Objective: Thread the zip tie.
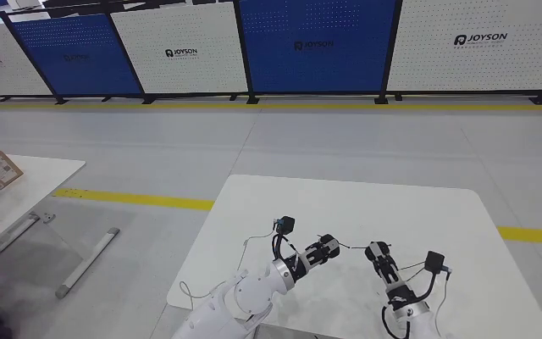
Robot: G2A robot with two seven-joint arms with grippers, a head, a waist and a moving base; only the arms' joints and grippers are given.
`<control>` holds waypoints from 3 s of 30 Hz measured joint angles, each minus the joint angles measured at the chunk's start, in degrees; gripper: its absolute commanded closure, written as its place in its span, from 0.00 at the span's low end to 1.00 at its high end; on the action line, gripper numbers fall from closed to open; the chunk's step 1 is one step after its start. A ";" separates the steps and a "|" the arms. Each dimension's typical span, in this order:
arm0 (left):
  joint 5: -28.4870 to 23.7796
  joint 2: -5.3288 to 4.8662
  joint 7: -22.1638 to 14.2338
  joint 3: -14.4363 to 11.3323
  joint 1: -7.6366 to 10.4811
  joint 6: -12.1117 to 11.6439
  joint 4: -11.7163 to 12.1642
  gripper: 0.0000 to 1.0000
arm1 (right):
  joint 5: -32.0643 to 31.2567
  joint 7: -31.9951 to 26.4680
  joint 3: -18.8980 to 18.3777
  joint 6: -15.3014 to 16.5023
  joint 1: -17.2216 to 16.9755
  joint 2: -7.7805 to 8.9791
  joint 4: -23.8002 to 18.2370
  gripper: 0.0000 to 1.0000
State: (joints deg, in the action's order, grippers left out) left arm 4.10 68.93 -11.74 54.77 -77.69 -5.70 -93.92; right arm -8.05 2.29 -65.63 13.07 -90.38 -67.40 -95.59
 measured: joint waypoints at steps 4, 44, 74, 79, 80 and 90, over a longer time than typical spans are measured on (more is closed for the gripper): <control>0.00 0.00 0.00 0.00 0.00 0.00 0.00 1.00 | -0.41 -0.27 -0.14 -0.24 -0.26 -0.17 -0.23 1.00; 0.00 0.00 0.00 0.00 0.00 0.00 0.00 1.00 | -1.64 -1.14 -1.20 -0.33 -0.09 -1.94 0.47 1.00; 0.00 0.00 0.00 0.00 0.00 0.00 0.00 1.00 | -2.77 -2.17 -2.32 -0.40 -0.64 -2.87 0.29 1.00; 0.00 0.00 0.00 0.00 0.00 0.00 0.00 1.00 | -3.25 -2.42 -2.09 -0.71 -0.51 -3.06 0.16 1.00; 0.00 0.00 0.00 0.00 0.00 0.00 0.00 1.00 | -3.35 -2.49 -2.04 -0.81 -0.48 -3.09 0.19 1.00; 0.00 0.00 0.00 0.00 0.00 0.00 0.00 1.00 | -3.57 -3.06 -1.87 -1.30 -0.25 -3.43 0.35 1.00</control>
State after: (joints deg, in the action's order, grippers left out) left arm 4.10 68.93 -11.74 54.77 -77.69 -5.70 -93.92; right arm -11.61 -0.77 -67.50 11.78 -90.63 -70.83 -95.25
